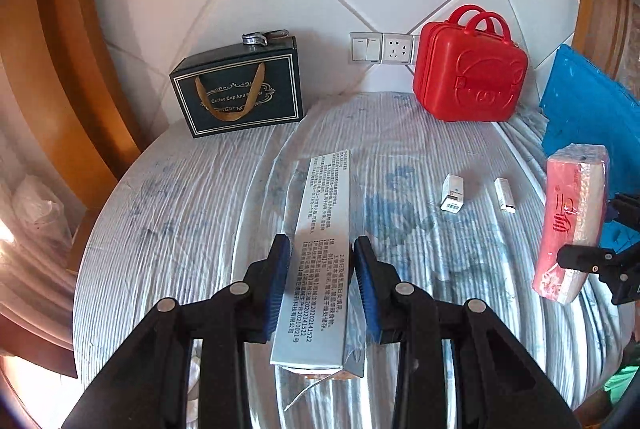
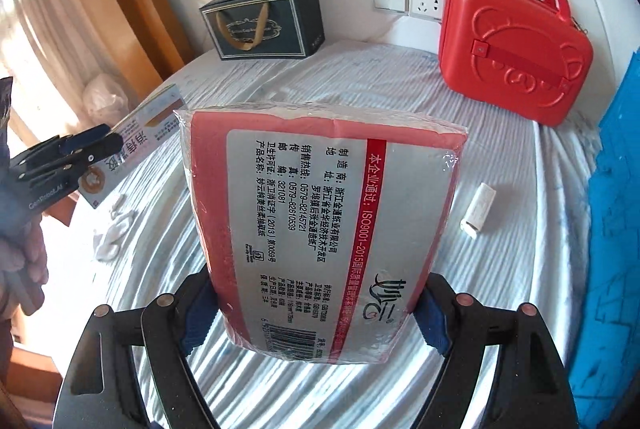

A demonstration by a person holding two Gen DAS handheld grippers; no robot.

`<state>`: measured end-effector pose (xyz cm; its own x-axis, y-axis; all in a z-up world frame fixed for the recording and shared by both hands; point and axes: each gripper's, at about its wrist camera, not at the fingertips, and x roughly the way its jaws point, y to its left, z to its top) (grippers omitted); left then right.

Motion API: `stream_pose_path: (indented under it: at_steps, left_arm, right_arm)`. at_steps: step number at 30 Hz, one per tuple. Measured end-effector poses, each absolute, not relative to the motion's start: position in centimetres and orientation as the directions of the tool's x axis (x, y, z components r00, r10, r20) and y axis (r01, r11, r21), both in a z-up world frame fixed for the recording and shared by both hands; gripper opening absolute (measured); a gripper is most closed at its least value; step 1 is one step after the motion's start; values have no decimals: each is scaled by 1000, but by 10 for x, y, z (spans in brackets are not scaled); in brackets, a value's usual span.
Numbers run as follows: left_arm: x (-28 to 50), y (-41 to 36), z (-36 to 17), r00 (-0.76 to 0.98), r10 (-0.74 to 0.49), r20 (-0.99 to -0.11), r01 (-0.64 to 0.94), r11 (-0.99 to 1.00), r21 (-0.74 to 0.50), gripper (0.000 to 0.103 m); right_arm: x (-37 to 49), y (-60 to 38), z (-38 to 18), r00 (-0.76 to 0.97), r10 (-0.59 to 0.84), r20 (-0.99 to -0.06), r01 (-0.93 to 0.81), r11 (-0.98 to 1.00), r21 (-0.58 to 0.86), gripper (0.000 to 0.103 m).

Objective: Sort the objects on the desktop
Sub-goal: 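Carry the white medicine box and tissue pack toward the blue bin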

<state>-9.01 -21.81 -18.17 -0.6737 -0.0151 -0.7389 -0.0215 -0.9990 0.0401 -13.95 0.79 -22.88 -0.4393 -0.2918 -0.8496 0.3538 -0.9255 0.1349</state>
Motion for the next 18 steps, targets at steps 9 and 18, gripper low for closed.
stream_pose_path:
  at_steps: [9,18]
  left_arm:
    - [-53,-163,-137,-698,-49,-714,-19,-996,87,32]
    - [-33,-106,-94,-742,-43,-669,-23,-996,90,32]
  right_arm:
    - [-89,32,-187,-452,-293,-842,393,-913,107,83]
    - [-50,66,-150,-505,-273,-819,442,-897,26,83]
